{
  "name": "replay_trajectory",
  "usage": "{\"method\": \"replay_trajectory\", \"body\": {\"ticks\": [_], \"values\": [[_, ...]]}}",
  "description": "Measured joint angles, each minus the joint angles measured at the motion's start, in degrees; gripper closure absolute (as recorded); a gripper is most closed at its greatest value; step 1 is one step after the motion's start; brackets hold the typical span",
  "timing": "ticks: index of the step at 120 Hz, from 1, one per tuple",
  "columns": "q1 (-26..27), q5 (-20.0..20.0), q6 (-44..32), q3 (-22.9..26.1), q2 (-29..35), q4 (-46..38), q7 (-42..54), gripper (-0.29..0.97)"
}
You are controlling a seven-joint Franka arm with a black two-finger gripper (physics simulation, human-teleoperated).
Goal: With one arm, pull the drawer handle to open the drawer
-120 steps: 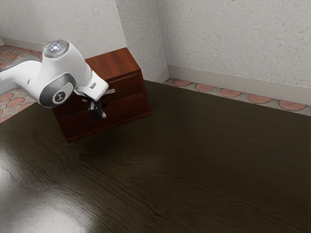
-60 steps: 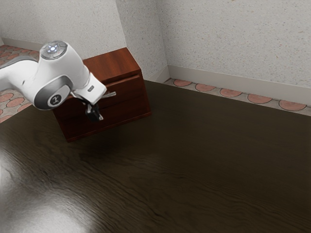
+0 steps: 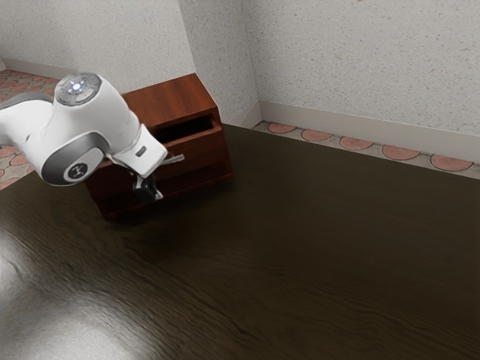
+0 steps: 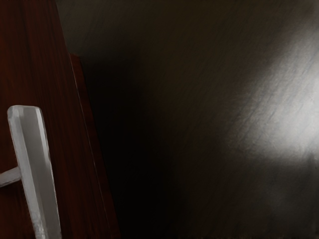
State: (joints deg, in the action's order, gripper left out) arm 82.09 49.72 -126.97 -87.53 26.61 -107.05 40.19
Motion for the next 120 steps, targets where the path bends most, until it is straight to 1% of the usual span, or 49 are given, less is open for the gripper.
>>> {"method": "replay_trajectory", "body": {"ticks": [5,18,30,41,51,65,81,96,102,106,109,120], "values": [[-2.3,0.0,-0.3,2.3,-0.4,-1.2,-0.3,0.0],[-6.2,0.0,-1.0,5.9,-1.0,-3.8,-1.1,0.0],[-8.2,-0.1,-1.7,7.6,-1.2,-5.6,-1.9,-0.01],[-12.3,-0.1,-2.2,11.9,-1.3,-7.6,-2.7,0.0],[-14.4,-0.1,-2.5,14.2,-1.4,-8.8,-3.4,0.02],[-17.7,-0.1,-2.9,18.1,-1.5,-10.4,-4.4,0.0],[-18.7,-0.4,-4.1,19.7,-2.2,-11.6,-5.6,0.0],[-18.8,-1.3,-5.3,20.1,-3.5,-11.7,-6.6,0.02],[-18.8,-1.7,-5.7,20.1,-4.0,-12.1,-7.0,-0.03],[-18.9,-2.0,-5.8,20.2,-4.2,-12.4,-7.2,-0.03],[-19.3,-2.2,-6.0,20.6,-4.3,-12.6,-7.4,0.0],[-22.4,-2.7,-6.3,23.8,-4.3,-13.8,-7.9,0.0]]}}
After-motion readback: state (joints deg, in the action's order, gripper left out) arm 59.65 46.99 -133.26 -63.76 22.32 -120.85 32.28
